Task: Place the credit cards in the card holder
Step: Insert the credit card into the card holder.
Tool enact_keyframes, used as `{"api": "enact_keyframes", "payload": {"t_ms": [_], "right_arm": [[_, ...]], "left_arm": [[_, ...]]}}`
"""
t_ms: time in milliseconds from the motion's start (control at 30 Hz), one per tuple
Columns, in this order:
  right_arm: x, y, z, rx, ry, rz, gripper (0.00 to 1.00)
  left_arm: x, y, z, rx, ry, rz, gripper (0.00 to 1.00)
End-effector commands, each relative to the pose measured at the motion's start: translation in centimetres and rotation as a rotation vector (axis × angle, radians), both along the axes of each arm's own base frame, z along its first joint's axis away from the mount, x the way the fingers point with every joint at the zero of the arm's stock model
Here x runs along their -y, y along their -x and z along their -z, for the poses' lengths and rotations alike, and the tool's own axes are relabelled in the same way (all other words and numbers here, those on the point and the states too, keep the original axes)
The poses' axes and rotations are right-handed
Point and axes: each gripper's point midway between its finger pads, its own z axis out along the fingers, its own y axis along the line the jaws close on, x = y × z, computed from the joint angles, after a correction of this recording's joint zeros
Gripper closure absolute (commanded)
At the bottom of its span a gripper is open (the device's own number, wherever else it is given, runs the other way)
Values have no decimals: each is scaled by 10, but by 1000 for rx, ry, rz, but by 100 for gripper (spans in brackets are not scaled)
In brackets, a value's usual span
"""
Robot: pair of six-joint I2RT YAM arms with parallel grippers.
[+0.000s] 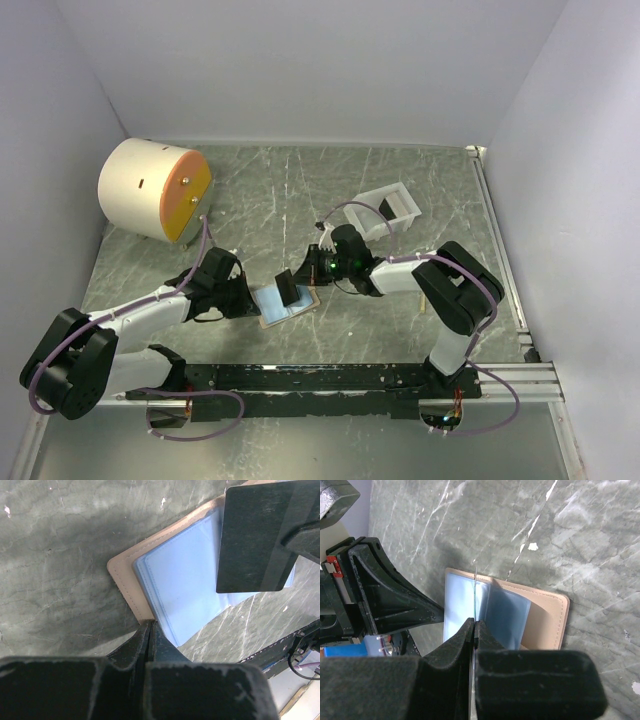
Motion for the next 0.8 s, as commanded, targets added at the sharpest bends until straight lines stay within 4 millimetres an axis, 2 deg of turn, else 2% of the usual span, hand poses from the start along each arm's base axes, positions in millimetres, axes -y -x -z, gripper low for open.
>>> {"api": "enact_keyframes", "payload": {"t_ms": [0, 433, 667, 767], "right_arm": [[3, 4, 9, -13, 12, -7, 100], [6, 11, 14, -30, 25, -37, 100], [3, 16, 10, -42, -17, -43, 100], [3, 10, 8, -29, -27, -18, 100]], "left_arm": [[-10, 5, 13, -20, -56, -10, 93], [-10, 6, 13, -21, -57, -10, 93], [-10, 5, 13, -23, -58, -10, 93], [-9, 5, 14, -23, -55, -9, 93]]}}
